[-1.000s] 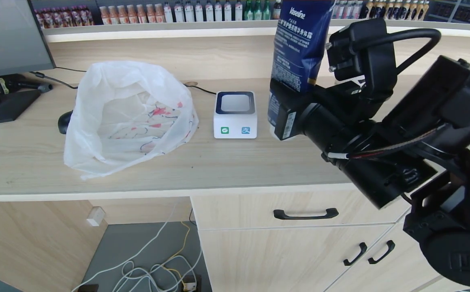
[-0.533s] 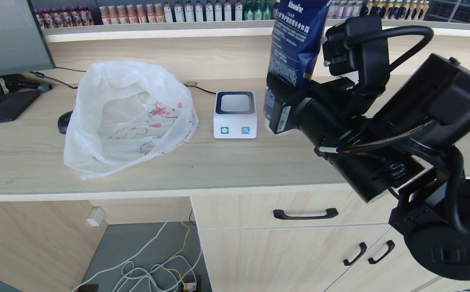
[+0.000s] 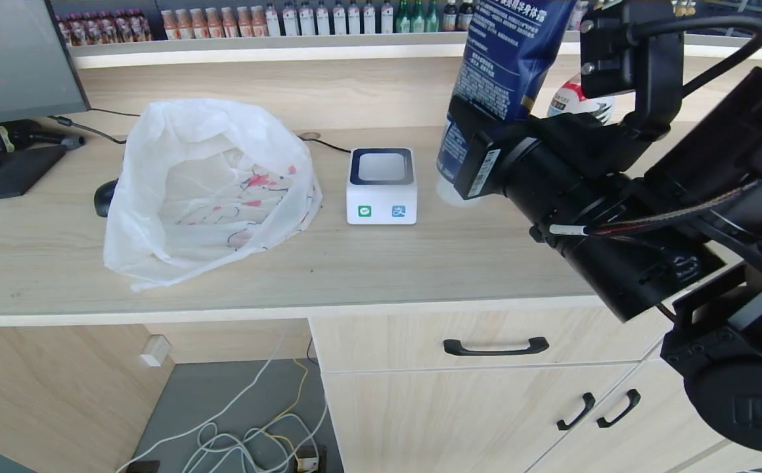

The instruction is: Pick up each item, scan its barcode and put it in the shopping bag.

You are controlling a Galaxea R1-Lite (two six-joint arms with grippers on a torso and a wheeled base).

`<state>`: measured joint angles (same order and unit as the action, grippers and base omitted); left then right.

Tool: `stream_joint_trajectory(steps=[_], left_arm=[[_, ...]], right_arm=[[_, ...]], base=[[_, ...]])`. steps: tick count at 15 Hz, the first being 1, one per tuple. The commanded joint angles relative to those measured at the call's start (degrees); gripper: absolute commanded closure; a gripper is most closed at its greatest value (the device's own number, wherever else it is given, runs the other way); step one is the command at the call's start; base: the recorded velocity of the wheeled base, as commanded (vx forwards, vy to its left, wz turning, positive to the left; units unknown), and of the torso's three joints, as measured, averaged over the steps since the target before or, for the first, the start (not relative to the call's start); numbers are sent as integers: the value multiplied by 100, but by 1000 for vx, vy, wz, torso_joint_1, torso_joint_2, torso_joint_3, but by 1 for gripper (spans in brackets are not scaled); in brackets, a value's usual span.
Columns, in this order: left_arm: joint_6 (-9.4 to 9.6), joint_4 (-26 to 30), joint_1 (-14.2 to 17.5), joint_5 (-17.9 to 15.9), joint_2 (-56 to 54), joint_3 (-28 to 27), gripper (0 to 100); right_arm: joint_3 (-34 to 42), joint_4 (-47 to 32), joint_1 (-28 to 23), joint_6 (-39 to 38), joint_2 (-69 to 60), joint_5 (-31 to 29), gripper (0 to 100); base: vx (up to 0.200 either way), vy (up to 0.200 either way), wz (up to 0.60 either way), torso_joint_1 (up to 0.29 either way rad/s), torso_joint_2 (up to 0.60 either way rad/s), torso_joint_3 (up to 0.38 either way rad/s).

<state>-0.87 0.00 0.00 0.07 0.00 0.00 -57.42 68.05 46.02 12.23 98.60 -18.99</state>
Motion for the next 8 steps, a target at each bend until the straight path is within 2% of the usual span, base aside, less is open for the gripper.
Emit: stream_joint_trajectory(steps=[1,4,8], left_arm=[[-1,0,0,1,9,0,0],[-1,0,0,1,9,0,0],[-1,0,0,1,9,0,0]], right_arm=[[117,156,-76,-10,-148,10,100],[161,288,-120,-10,-157,18,100],[143,332,-199,-10,-139,98,100]], base=[[0,0,0,0,0,0],[0,0,0,0,0,0],[0,200,0,-1,7,4]])
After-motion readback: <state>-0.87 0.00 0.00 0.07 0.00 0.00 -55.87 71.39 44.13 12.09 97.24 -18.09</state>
